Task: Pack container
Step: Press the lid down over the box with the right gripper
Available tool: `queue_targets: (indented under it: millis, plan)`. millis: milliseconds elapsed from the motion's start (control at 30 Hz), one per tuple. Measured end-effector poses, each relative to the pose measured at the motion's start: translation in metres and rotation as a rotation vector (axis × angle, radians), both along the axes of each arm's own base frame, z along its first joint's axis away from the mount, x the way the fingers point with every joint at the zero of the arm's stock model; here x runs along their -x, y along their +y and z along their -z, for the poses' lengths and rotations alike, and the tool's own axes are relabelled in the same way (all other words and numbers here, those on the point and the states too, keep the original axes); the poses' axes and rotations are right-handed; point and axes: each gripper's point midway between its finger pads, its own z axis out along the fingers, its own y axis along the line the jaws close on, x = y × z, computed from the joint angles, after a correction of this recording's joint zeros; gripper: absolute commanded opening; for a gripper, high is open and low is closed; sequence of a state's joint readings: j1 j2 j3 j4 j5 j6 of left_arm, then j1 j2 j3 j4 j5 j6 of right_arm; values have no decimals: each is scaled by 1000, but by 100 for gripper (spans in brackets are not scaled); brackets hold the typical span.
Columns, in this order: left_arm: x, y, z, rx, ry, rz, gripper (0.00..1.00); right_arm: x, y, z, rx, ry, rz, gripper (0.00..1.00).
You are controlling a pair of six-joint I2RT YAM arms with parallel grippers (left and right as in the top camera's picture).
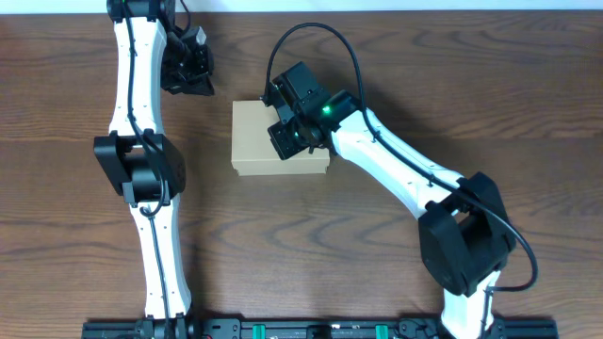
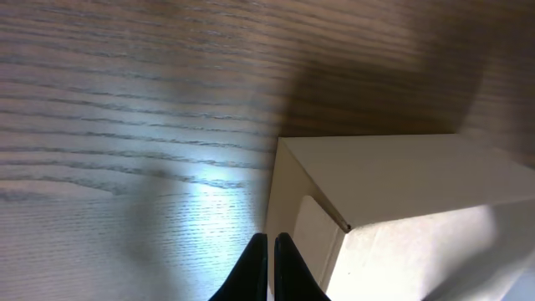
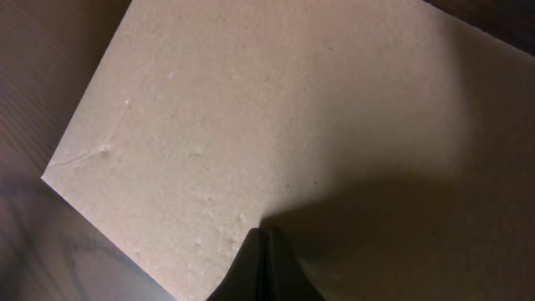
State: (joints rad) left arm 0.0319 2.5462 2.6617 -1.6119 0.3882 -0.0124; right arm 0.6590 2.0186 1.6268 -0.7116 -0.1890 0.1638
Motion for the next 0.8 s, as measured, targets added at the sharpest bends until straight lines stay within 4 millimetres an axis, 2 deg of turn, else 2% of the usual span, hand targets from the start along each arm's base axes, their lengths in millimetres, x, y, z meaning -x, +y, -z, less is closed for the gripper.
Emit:
queue_targets:
  millis: [200,267,300,333,367,400,433,600,700,800]
  plan:
    - [0,1,0,-7,-6,16,5,-3,1,-4,2,-15,-7,1]
    - [0,2,-2,-12,-12,17,12,-4,0,-5,6,-22,-11,43]
    - [0,2,-4,-15,-17,21,24,-5,0,-7,8,-29,-16,73]
    - [0,3,-7,-18,-25,26,41,-7,1,-10,10,-41,-16,99]
    - [0,3,-11,-22,-35,28,72,-9,1,-13,10,-50,-16,99]
    - [0,4,-17,-24,-49,30,92,-10,1,-16,8,-59,-17,99]
    - [1,4,-22,-26,-62,31,96,-11,1,-20,6,-68,-18,99]
    - [5,4,-68,-33,-162,29,96,-11,-3,-47,-19,-109,-3,99]
    - [9,3,-95,-31,-224,25,96,-14,-11,-79,-55,-162,16,99]
    - [13,-2,-112,-1,-262,27,96,-14,-27,-108,-69,-212,18,99]
